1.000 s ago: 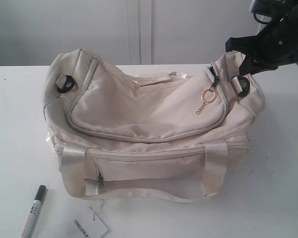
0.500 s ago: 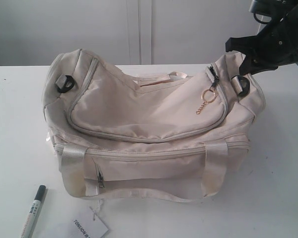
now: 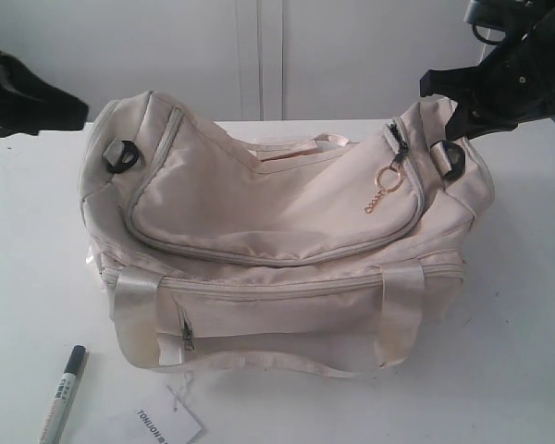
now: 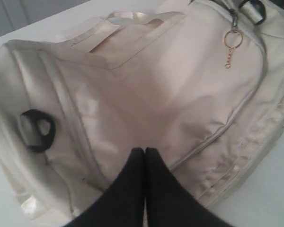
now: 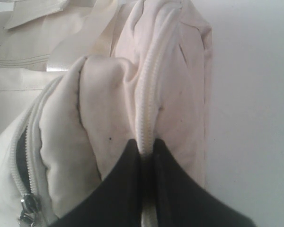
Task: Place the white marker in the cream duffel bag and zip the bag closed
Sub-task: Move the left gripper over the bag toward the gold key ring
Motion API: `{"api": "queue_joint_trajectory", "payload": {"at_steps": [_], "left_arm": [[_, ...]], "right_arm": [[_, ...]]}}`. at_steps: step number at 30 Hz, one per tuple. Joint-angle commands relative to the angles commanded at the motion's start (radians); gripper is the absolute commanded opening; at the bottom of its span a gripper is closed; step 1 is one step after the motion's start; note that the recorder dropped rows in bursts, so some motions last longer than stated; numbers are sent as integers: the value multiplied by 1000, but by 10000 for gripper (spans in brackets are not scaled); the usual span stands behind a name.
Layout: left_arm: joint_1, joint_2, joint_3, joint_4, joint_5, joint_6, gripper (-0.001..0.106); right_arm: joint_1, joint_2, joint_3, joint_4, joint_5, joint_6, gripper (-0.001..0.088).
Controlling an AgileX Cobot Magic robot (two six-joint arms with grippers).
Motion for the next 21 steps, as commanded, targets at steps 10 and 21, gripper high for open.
{"api": "queue_joint_trajectory", "payload": {"at_steps": [10,21], "left_arm": [[-152,227,-160,-13,-32,-2,0],[-167,455,-354,-265,89,194,0]], "right_arm": [[0,0,0,0,0,0,0],[0,0,0,0,0,0,0]]}}
